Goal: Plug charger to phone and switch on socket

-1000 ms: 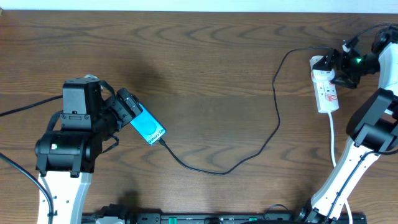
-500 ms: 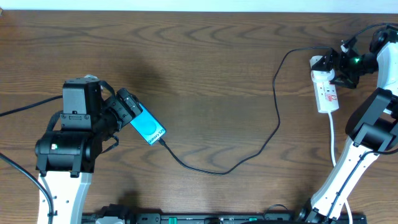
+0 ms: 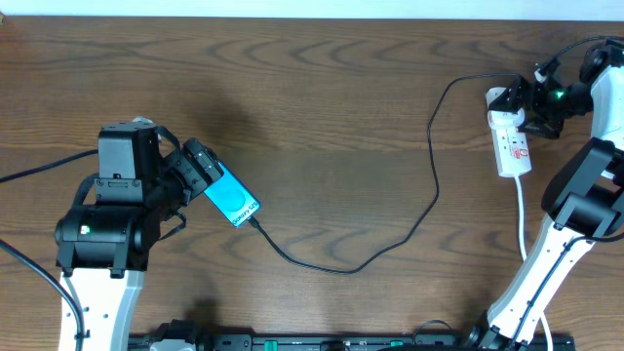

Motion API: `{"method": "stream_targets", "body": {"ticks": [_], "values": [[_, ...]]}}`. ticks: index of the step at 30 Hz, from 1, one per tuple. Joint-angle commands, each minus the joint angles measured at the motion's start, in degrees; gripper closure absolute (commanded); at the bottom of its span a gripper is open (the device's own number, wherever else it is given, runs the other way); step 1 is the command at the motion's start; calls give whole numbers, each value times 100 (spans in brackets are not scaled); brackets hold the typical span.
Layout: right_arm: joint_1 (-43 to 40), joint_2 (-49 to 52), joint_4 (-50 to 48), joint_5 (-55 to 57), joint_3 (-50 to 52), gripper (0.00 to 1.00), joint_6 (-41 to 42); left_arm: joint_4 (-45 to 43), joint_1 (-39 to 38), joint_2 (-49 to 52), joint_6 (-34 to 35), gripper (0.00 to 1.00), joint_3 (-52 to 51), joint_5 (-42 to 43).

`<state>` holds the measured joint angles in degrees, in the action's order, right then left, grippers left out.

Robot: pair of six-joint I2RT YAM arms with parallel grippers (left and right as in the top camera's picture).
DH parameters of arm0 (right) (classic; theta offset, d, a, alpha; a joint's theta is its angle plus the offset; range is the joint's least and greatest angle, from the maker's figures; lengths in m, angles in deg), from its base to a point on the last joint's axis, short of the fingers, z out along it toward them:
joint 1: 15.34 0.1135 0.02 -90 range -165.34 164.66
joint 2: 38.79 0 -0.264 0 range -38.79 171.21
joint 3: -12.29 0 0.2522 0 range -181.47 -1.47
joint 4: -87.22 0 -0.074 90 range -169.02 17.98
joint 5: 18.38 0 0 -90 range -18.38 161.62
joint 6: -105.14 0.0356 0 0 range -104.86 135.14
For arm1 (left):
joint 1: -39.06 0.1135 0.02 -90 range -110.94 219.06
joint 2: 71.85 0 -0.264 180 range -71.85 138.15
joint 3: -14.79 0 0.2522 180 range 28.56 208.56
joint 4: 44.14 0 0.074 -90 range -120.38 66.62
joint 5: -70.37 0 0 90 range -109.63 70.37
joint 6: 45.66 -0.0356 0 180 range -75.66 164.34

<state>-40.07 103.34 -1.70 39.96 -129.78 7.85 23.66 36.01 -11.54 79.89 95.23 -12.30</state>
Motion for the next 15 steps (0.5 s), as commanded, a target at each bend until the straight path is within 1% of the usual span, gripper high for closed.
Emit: {"method": "stream_targets", "body": {"ticks": [1, 15], "values": [[68, -122, 4, 142, -127, 1, -2, 37, 28, -46, -101, 9, 133, -52], [81, -122, 31, 170, -120, 1, 59, 37, 28, -46, -101, 9, 133, -52]]}}
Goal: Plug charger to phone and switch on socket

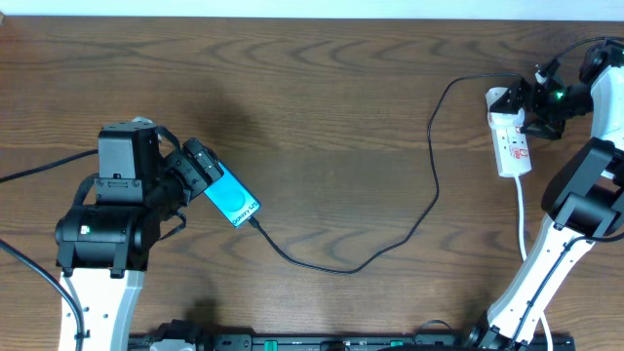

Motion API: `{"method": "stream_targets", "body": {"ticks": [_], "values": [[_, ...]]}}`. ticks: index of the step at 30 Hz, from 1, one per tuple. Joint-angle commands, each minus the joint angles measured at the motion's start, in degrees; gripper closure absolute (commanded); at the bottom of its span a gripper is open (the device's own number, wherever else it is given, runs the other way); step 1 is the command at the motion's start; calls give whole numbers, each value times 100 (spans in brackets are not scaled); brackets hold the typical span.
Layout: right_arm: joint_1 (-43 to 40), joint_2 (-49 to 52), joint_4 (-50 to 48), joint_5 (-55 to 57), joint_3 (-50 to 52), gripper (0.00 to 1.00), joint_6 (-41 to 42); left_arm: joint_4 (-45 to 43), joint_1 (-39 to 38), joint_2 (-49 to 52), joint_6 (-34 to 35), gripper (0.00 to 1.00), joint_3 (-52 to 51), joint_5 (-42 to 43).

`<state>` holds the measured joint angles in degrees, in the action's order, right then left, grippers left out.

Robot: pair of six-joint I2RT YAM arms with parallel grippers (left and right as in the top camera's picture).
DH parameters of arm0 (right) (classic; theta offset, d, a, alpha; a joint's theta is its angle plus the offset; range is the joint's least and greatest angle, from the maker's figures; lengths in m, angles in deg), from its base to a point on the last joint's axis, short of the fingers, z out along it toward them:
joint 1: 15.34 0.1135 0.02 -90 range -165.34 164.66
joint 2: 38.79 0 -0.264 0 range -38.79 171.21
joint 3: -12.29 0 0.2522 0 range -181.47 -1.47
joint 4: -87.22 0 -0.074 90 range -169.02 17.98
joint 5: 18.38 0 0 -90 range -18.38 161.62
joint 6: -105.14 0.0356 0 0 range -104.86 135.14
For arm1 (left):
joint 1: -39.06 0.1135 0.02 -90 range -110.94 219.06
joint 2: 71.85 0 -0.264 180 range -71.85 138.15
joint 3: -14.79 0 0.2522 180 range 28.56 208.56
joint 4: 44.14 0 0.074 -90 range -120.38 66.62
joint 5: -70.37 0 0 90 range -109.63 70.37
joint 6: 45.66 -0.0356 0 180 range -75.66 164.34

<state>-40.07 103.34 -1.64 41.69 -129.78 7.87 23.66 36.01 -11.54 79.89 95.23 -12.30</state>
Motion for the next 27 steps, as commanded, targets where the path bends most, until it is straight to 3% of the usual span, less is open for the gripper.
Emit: {"method": "stream_targets", "body": {"ticks": [1, 27], "values": [[85, -122, 24, -7, -120, 1, 61, 37, 28, -46, -101, 9, 133, -52], [299, -122, -92, -61, 103, 1, 105, 57, 28, -46, -101, 9, 133, -55]]}}
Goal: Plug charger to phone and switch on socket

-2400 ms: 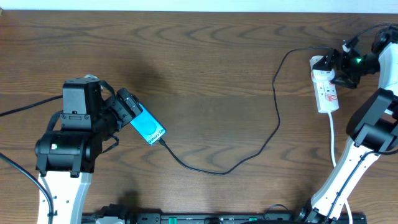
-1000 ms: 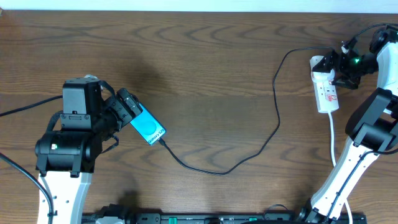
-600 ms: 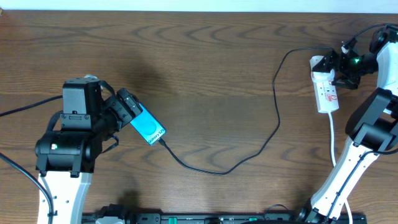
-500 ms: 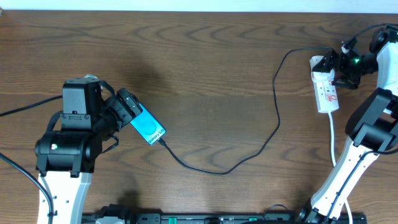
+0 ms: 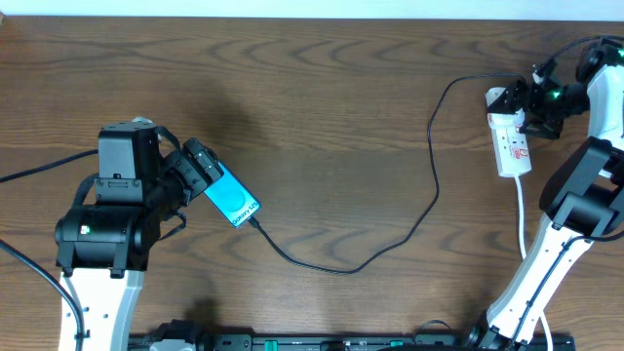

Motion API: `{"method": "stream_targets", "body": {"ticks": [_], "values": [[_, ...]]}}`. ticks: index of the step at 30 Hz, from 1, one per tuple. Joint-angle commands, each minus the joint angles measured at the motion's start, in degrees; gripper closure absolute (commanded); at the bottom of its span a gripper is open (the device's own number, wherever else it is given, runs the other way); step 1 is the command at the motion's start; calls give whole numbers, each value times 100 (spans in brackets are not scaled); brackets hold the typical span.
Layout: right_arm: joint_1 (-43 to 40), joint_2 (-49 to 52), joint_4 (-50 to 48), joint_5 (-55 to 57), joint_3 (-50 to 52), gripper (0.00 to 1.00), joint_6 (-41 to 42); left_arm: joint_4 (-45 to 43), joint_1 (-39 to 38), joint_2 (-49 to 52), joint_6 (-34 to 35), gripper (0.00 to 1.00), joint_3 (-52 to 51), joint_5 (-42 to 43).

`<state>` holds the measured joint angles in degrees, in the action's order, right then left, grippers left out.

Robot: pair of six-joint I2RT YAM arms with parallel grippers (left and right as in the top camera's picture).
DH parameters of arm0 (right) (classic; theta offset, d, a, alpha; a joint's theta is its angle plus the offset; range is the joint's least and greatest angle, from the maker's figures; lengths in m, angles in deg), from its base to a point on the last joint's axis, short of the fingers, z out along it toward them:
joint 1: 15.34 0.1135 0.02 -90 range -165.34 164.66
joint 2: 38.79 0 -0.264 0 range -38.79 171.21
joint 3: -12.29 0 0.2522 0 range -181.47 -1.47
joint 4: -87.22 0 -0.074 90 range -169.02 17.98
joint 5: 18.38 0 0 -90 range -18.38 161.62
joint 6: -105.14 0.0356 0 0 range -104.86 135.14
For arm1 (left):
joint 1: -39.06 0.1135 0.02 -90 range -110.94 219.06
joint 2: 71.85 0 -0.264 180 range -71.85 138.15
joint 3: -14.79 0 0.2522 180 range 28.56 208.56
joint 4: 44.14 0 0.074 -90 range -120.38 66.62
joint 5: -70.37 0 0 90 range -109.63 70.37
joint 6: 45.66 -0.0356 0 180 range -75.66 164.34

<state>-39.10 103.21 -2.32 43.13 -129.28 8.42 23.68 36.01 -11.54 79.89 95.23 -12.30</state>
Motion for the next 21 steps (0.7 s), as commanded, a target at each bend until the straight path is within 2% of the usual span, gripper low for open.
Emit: {"method": "stream_targets", "body": {"ticks": [1, 14, 21], "values": [[214, -109, -28, -208, 52, 1, 50, 61, 28, -46, -103, 9, 133, -55], [223, -109, -20, -205, 105, 1, 70, 79, 28, -46, -103, 9, 133, -55], [223, -109, -291, -245, 542, 1, 70, 76, 28, -44, -103, 9, 133, -55]]}}
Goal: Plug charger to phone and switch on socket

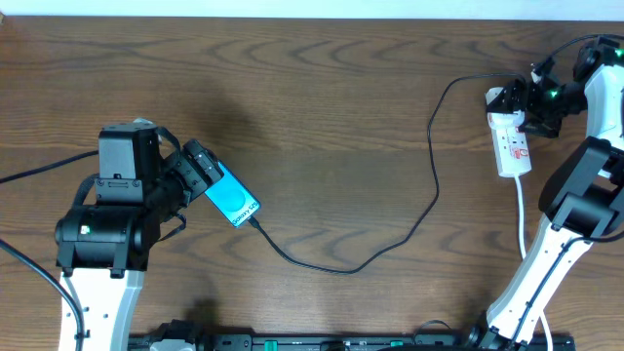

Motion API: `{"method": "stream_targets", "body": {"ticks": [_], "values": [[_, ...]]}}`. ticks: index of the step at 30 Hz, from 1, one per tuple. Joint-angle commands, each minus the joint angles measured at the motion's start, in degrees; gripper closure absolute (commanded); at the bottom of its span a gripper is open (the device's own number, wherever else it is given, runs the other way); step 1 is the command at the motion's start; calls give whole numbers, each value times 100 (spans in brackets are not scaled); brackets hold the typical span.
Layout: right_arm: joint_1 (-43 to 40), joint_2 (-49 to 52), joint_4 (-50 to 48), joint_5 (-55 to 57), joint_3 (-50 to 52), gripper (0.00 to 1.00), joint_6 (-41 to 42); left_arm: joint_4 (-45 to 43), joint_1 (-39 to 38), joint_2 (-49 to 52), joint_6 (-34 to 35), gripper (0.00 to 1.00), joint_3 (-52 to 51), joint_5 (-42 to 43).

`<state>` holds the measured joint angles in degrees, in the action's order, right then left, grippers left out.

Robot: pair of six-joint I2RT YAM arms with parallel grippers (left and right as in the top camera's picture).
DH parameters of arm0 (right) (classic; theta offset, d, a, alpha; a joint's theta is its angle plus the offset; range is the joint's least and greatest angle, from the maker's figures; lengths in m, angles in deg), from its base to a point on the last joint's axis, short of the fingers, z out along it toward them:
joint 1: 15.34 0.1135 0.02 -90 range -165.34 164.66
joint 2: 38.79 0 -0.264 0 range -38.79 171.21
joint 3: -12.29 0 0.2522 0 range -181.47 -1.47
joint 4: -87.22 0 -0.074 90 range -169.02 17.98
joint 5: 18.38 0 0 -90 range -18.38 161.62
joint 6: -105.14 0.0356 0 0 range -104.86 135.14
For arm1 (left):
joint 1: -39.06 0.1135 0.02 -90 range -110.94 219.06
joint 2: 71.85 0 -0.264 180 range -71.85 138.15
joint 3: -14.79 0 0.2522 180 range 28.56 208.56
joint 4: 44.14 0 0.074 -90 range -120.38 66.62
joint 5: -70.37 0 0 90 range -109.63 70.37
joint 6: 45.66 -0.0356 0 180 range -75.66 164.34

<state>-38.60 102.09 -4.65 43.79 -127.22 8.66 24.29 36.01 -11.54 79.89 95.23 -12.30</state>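
A phone with a lit blue screen (234, 203) lies slanted at the left of the table. My left gripper (208, 178) is shut on its upper end. The black charger cable (429, 185) is plugged into the phone's lower end and curves across the table to the plug (497, 96) in the white power strip (514, 151) at the far right. My right gripper (520, 109) hovers over or touches the strip's far end next to the plug. Its fingers are too dark and small to tell open from shut. The strip's switch is hidden under the gripper.
The strip's white lead (521, 219) runs toward the front edge beside the right arm's base (546, 263). A black lead (29, 174) trails off the left edge behind the left arm. Bare brown wood lies between the two arms.
My right gripper has shifted very slightly up and left over the far end of the power strip. The left gripper, phone and cable have not moved.
At every earlier moment the left gripper held the phone with the cable plugged in, and the right gripper stood at the strip's far end. Only tiny shifts of the right wrist show between them.
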Motion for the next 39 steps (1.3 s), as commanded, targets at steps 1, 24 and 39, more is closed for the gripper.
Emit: {"method": "stream_targets", "body": {"ticks": [1, 24, 39], "values": [[173, 2, -103, -387, 407, 1, 44, 15, 28, -44, -101, 9, 133, -55], [332, 2, -286, -616, 638, 1, 46, 17, 28, -44, -101, 9, 133, -55], [-382, -706, 382, -612, -155, 1, 90, 44, 28, -46, -103, 9, 133, -55]]}}
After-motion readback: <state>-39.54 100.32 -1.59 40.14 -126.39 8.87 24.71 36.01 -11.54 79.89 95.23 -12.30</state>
